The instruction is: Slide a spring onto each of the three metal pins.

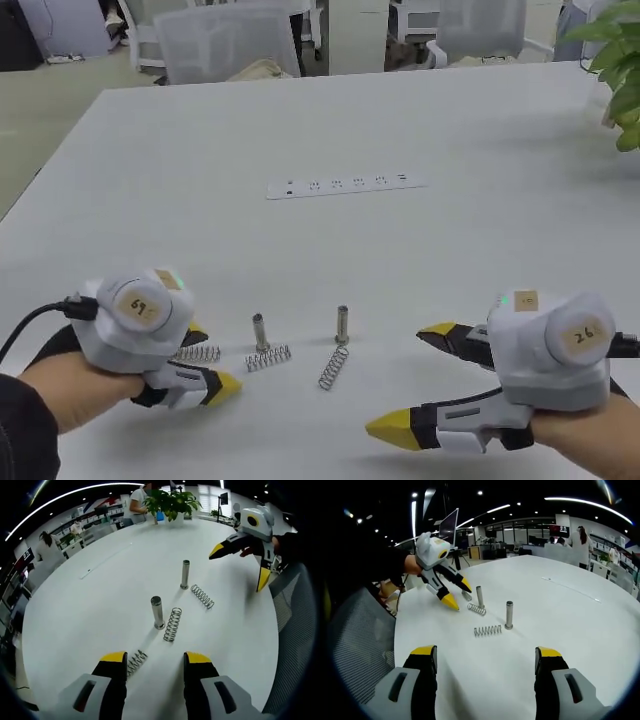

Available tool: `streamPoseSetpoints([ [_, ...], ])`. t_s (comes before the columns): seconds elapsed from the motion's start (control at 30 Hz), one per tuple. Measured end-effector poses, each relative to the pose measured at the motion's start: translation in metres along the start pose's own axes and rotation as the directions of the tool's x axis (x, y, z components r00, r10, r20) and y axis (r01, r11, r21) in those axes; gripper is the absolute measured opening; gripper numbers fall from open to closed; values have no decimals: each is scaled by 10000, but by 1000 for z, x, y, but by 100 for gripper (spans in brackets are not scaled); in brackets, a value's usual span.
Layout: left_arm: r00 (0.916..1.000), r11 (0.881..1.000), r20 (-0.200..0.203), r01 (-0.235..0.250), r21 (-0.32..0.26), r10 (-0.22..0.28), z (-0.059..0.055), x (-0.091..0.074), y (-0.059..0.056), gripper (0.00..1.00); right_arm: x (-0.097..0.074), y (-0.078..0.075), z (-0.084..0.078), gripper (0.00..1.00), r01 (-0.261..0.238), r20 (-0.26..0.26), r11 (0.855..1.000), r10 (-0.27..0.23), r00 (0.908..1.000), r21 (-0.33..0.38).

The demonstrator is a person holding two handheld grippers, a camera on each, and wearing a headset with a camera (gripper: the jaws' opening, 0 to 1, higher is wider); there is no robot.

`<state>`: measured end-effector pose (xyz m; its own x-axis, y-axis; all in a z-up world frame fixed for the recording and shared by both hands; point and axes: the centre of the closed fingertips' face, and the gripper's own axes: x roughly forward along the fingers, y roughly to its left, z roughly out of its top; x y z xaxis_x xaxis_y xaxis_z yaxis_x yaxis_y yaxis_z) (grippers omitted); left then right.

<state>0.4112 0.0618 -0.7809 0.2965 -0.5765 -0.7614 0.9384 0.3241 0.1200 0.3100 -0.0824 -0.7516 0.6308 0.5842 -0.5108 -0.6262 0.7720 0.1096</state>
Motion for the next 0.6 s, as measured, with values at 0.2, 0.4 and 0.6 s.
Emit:
streamPoseSetpoints([
  [0.2,9999,10000,-103,17,-68,-18,-5,-1,-2,38,1,1,0,79,-39,-22,10000,39,10000,-3],
  [0.4,9998,9998,-194,45,-180,-49,-11,-2,-6,35,1,2,0,79,-76,-32,10000,76,10000,-26],
  [0.6,9998,9998,-204,-37,-213,33,-15,-3,-6,30,1,4,2,79,-142,8,9999,142,9999,-36],
])
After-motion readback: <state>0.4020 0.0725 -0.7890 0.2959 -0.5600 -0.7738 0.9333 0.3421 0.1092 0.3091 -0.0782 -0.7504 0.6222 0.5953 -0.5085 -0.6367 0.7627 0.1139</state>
